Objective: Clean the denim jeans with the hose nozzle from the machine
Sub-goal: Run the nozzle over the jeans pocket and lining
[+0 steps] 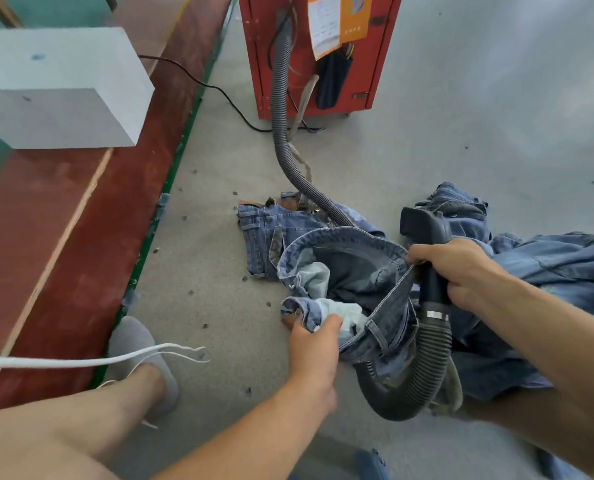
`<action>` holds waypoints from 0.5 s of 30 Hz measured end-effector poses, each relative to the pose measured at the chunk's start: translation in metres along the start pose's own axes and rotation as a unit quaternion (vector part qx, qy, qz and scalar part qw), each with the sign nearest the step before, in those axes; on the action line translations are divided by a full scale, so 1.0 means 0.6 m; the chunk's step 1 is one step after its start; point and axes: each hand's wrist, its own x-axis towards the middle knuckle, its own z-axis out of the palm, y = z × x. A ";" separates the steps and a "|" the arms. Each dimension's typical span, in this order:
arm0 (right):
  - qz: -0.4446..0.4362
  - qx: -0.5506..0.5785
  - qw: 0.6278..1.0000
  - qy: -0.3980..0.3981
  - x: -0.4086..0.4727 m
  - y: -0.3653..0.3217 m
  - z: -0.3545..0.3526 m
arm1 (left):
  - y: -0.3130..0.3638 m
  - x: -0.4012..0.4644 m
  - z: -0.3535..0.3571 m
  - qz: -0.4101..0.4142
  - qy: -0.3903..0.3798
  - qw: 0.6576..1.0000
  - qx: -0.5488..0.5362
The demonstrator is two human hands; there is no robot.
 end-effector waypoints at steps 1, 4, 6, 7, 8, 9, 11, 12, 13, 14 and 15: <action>0.006 0.009 1.000 -0.007 0.000 -0.004 -0.004 | -0.006 0.005 -0.005 -0.010 0.022 0.999 0.024; -0.007 0.015 0.999 -0.041 -0.008 -0.007 -0.012 | -0.007 0.006 -0.020 -0.030 0.085 0.979 0.182; -0.031 0.000 0.997 -0.068 -0.014 -0.005 -0.015 | -0.008 0.010 -0.034 0.080 0.153 0.862 0.477; -0.045 -0.012 0.996 -0.081 -0.017 -0.003 -0.016 | -0.012 0.018 -0.042 0.197 0.169 0.786 0.562; -0.058 -0.027 0.994 -0.092 -0.020 -0.001 -0.016 | -0.013 0.024 -0.046 0.311 0.161 0.730 0.586; -0.071 -0.041 0.992 -0.098 -0.023 0.001 -0.017 | -0.012 0.028 -0.046 0.384 0.144 0.693 0.593; -0.096 -0.062 0.989 -0.098 -0.030 0.002 -0.018 | -0.019 0.035 -0.046 0.381 0.159 0.711 0.569; -0.108 -0.070 0.987 -0.098 -0.032 0.002 -0.018 | -0.023 0.039 -0.047 0.284 0.194 0.778 0.527; -0.118 -0.077 0.985 -0.099 -0.034 0.002 -0.018 | -0.024 0.043 -0.049 0.127 0.225 0.858 0.444; -0.125 -0.081 0.984 -0.099 -0.037 0.003 -0.018 | -0.023 0.045 -0.052 -0.036 0.219 0.920 0.324; -0.129 -0.082 0.983 -0.098 -0.038 0.004 -0.018 | -0.025 0.049 -0.057 -0.150 0.178 0.954 0.189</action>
